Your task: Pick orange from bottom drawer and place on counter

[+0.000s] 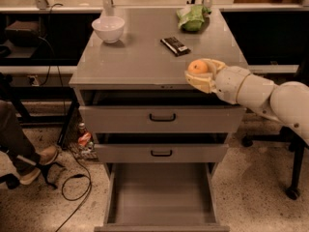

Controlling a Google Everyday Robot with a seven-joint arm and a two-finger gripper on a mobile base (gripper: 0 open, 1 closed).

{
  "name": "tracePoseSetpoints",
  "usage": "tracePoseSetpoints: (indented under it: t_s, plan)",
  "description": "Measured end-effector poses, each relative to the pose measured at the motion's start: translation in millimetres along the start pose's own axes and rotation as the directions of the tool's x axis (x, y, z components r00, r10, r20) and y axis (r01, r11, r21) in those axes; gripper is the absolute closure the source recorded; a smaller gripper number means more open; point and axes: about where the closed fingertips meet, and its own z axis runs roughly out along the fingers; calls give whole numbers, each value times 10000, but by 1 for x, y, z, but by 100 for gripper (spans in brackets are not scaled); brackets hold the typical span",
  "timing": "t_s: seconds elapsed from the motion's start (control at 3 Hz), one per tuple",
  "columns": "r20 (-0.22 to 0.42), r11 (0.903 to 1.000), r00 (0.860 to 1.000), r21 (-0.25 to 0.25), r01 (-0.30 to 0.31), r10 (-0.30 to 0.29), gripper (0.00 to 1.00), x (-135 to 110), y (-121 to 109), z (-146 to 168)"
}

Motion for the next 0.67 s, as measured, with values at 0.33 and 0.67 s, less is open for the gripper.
tracePoseSetpoints:
  t_s: [0.33, 0.67]
  plan:
    - [-20, 9994, 9997, -242, -260, 260, 100, 5, -17, 37]
    - [-38, 9960, 9979, -604, -653, 652, 100, 6, -30, 70]
